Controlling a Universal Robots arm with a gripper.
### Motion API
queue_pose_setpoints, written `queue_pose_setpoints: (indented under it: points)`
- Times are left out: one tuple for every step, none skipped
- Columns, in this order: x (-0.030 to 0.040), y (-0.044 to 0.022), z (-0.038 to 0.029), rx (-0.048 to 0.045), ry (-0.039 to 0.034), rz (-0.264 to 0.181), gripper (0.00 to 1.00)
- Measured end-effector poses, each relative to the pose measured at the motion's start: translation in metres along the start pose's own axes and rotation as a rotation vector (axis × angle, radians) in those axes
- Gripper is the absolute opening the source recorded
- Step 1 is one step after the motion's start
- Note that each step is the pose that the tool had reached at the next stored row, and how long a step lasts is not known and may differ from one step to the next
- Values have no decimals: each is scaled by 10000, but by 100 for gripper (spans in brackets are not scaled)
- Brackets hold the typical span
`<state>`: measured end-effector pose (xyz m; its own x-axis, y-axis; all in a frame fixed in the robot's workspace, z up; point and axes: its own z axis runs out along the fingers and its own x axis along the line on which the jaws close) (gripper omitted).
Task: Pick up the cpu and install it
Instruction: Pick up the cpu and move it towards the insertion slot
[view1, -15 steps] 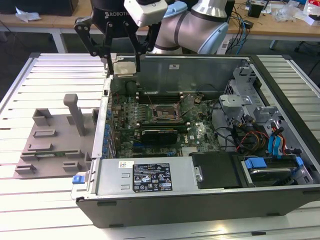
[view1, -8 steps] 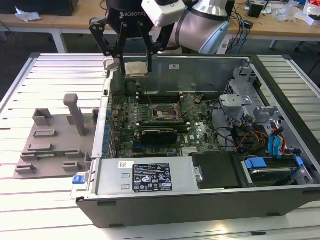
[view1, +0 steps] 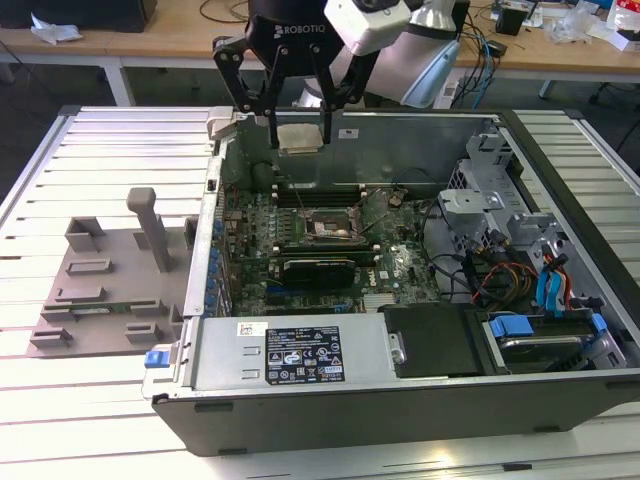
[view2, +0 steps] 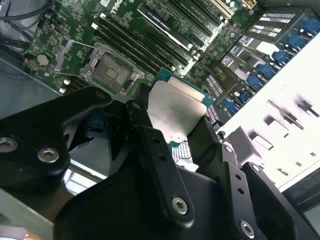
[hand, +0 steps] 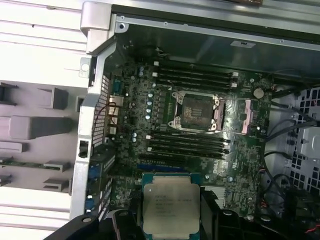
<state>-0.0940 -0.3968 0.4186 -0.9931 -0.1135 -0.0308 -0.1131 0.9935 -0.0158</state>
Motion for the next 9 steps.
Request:
queue_pose_setpoints:
  points:
    - [-24, -3, 1, 0, 0, 0, 55]
    - [-44, -5, 2, 1, 0, 0, 55]
    - [-58, -7, 2, 1, 0, 0, 55]
    - [-100, -11, 3, 3, 0, -1, 55]
    - [-131, -15, 4, 4, 0, 0, 55]
    - [-157, -18, 5, 5, 1, 0, 55]
    - [-187, -21, 6, 7, 1, 0, 55]
    - [-215, -24, 7, 7, 1, 0, 55]
    - [-243, -28, 8, 9, 1, 0, 55]
